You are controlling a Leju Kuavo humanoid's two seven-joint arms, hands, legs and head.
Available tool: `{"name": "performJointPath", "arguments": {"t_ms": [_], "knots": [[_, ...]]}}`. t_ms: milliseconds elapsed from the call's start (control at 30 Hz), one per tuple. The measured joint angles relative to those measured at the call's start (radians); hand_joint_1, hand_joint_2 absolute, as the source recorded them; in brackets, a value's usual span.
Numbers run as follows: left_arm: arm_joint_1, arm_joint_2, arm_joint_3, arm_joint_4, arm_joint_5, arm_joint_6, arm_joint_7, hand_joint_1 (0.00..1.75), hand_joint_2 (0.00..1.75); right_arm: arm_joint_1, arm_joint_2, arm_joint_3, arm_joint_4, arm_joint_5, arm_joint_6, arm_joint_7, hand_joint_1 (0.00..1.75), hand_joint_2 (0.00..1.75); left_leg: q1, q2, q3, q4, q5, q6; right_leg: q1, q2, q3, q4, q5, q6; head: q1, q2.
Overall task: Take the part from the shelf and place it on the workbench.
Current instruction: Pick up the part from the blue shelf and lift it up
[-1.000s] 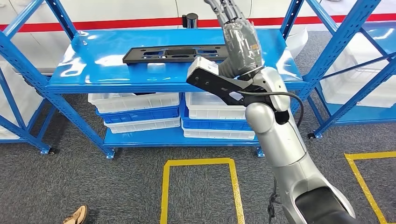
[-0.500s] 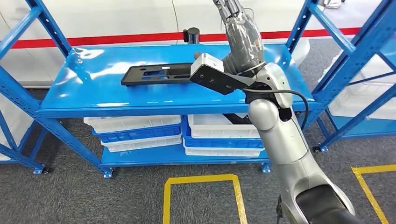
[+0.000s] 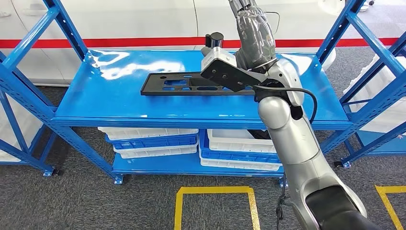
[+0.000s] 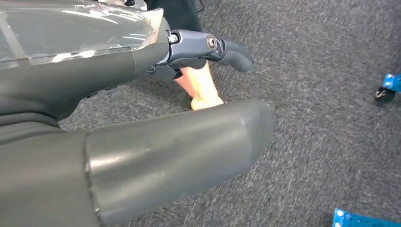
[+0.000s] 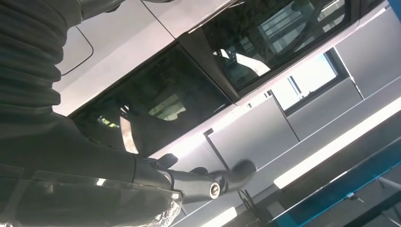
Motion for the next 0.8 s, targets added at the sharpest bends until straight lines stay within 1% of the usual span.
{"name": "performJointPath", "arguments": {"t_ms": [33, 367, 800], "knots": [[0.002, -0.001, 0.000, 0.000, -0.001, 0.000, 0.000, 0.00, 0.00, -0.001, -0.001, 0.000, 0.000, -0.002, -0.001, -0.003, 0.00, 1.75, 0.001, 0.001, 0.000, 0.000, -0.001, 0.001, -0.001, 0.001, 0.000, -0.001, 0.000, -0.001, 0.000, 0.000], [0.007, 0.001, 0.000, 0.000, -0.003, 0.000, -0.003, 0.00, 0.00, -0.027, 0.002, 0.005, 0.012, -0.018, -0.002, -0.010, 0.00, 1.75, 0.002, 0.004, 0.003, -0.004, -0.003, -0.002, 0.000, 0.003, 0.000, 0.000, -0.003, -0.006, 0.000, 0.000], [0.010, 0.002, 0.001, 0.000, -0.004, 0.006, -0.004, 0.00, 0.00, -0.033, 0.006, 0.010, 0.024, -0.029, -0.002, -0.010, 0.00, 1.75, -0.002, 0.004, 0.003, -0.003, -0.004, -0.002, -0.003, 0.003, 0.001, -0.001, -0.003, -0.005, 0.000, 0.000]]}}
